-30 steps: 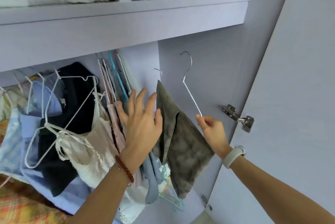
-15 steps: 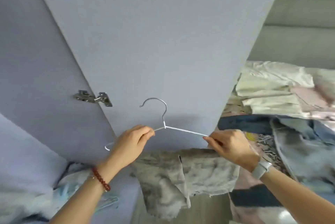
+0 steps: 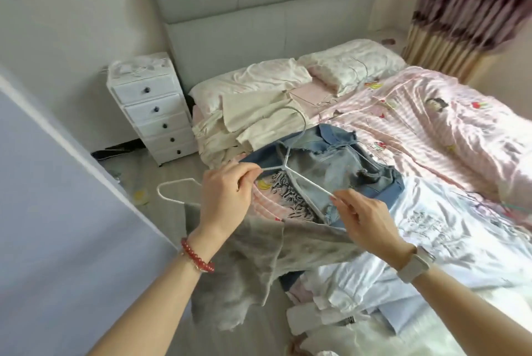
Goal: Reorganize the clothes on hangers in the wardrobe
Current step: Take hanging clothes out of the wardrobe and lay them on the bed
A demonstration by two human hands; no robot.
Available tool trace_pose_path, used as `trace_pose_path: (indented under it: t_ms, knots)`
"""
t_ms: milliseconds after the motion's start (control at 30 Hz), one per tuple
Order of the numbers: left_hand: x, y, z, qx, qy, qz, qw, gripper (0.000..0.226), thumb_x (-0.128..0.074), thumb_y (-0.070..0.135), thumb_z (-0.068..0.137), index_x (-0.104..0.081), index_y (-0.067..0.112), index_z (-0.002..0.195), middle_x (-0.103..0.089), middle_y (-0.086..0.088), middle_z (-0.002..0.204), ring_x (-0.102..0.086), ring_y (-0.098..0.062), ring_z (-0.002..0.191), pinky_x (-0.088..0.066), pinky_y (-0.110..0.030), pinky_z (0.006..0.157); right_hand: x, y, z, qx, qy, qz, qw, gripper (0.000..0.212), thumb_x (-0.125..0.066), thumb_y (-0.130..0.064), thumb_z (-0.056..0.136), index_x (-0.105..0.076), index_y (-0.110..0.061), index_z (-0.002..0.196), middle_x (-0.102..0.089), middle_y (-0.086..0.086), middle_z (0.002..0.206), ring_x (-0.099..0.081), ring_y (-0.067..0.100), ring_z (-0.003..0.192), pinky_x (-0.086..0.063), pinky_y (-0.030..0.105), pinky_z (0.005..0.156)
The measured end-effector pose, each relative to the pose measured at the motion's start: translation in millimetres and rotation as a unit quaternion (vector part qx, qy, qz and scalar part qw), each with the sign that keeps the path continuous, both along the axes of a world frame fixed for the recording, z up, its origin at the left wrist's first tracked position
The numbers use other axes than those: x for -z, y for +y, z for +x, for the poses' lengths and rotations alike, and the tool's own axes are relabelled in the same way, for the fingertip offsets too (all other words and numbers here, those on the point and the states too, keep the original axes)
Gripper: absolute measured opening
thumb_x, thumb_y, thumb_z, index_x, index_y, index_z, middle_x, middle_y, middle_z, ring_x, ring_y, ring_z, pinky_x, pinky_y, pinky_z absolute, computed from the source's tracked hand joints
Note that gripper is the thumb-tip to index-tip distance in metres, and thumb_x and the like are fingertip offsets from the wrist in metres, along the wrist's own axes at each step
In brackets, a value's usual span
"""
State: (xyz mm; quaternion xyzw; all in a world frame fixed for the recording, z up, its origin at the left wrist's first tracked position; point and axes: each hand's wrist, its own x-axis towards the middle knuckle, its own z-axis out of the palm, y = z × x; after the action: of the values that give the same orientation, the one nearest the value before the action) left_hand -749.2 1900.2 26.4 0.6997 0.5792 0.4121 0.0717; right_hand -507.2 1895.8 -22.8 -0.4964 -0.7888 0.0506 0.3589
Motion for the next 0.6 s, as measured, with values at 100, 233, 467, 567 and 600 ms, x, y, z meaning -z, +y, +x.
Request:
trace_pose_path:
  t_ms: [100, 233, 467, 567, 600]
  knots:
    - [19, 32, 33, -0.011, 0.021, 0.002, 1.0, 0.008, -0.064, 0.008, 0.083, -0.071, 0.005, 0.084, -0.068, -0.007, 0.08, -0.059, -0.028, 0.079, -0.033, -0.03, 0.078, 12, 0, 17, 0.022, 0.006, -0.062, 0.998, 0.021, -0.046, -0.022, 0.09, -0.063, -0.009, 0.088, -0.059, -0.012, 0.061, -0.051, 0.011, 0.053, -0.029, 0.015, 0.044]
    - [34, 63, 40, -0.013, 0.025, 0.007, 1.0, 0.009, -0.063, 0.01, 0.084, -0.071, 0.007, 0.085, -0.069, -0.006, 0.082, -0.059, -0.028, 0.079, -0.037, -0.04, 0.078, 22, 17, 18, 0.031, 0.061, -0.123, 0.99, 0.014, -0.052, -0.019, 0.089, -0.062, -0.009, 0.088, -0.032, -0.021, 0.045, -0.039, 0.01, 0.054, -0.021, 0.016, 0.046]
    - [38, 112, 2, -0.145, -0.009, 0.031, 0.989, 0.009, -0.064, 0.008, 0.083, -0.072, 0.007, 0.086, -0.071, -0.008, 0.084, -0.059, -0.034, 0.086, -0.042, -0.049, 0.083, 12, 91, -39, 0.03, 0.104, -0.123, 0.986, 0.009, -0.059, -0.012, 0.088, -0.067, -0.007, 0.089, -0.047, -0.009, 0.053, -0.036, 0.009, 0.04, -0.032, 0.022, 0.048]
    - [31, 140, -29, -0.185, -0.032, 0.103, 0.977, 0.009, -0.063, 0.004, 0.083, -0.071, 0.001, 0.084, -0.071, -0.012, 0.083, -0.063, -0.036, 0.082, -0.046, -0.045, 0.08, 0, 133, -79, -0.002, 0.107, -0.103, 0.989, 0.014, -0.056, -0.013, 0.09, -0.068, -0.007, 0.093, -0.066, 0.003, 0.066, -0.054, 0.019, 0.048, -0.044, 0.029, 0.051]
    - [28, 151, -42, -0.198, -0.036, 0.121, 0.972, 0.01, -0.063, 0.006, 0.084, -0.071, 0.001, 0.084, -0.071, -0.012, 0.084, -0.063, -0.035, 0.083, -0.044, -0.044, 0.082, -5, 148, -93, -0.011, 0.11, -0.1, 0.989, 0.016, -0.055, -0.014, 0.091, -0.068, -0.007, 0.095, -0.069, 0.007, 0.071, -0.059, 0.025, 0.055, -0.047, 0.034, 0.054]
